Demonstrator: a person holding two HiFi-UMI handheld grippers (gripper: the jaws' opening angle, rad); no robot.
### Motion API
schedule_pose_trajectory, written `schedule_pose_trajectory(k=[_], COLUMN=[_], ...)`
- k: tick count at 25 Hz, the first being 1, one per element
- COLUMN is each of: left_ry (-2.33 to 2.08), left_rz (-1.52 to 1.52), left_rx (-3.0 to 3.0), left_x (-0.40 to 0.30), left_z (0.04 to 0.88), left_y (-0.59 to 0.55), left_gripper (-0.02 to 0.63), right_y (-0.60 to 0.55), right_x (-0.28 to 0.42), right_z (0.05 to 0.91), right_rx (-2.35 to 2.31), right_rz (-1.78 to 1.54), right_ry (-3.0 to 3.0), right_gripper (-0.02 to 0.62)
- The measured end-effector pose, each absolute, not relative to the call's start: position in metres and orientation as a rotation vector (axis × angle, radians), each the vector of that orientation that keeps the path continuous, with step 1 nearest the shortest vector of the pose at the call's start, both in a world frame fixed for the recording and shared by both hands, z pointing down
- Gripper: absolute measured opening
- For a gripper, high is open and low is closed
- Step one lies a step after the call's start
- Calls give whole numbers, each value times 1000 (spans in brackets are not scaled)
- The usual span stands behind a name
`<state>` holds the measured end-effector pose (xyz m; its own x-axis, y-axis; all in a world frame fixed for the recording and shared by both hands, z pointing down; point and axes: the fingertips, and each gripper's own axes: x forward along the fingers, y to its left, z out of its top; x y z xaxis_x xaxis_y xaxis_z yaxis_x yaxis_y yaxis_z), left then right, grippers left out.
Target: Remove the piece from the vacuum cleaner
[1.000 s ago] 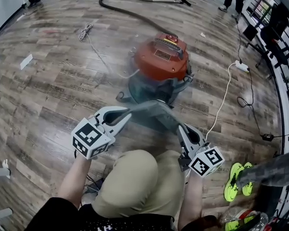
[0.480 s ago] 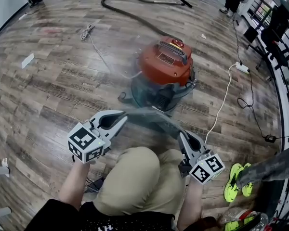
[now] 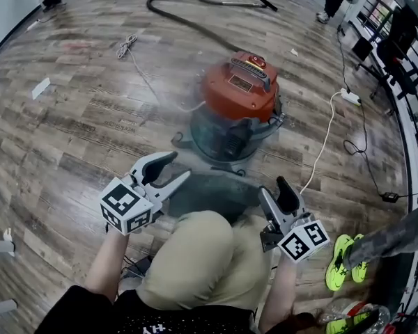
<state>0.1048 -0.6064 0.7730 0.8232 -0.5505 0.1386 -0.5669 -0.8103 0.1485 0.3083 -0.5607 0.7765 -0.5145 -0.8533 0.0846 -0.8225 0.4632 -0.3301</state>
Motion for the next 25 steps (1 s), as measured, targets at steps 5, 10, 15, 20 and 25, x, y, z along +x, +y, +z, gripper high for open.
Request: schedule_pose_trajectory(k=[5,10,15,20,25], left_ry=[-923,-925,-885,-877,-873], left_rz=[218,175,194,197,215], left_rx=[2870,2863,2861,2863,2869], left_x=[105,112,116,120,122], left_z=[772,773,778,781,784], left_y=[-614,-612,-607,-606,-607], left_gripper=[51,8,8,8,8], right_y=[-569,-565,-561,-557,-558], right_x=[312,324,328,329,326], right_z=[775,773,773,775,774], right_rx=[-1609,-1553,-1611,-1637,-1625], right_rz=[-457,-494,-457,-423,-399], right_ry=[2566,2491,2528,2556,2577], right_gripper=[169,9,9,9,9])
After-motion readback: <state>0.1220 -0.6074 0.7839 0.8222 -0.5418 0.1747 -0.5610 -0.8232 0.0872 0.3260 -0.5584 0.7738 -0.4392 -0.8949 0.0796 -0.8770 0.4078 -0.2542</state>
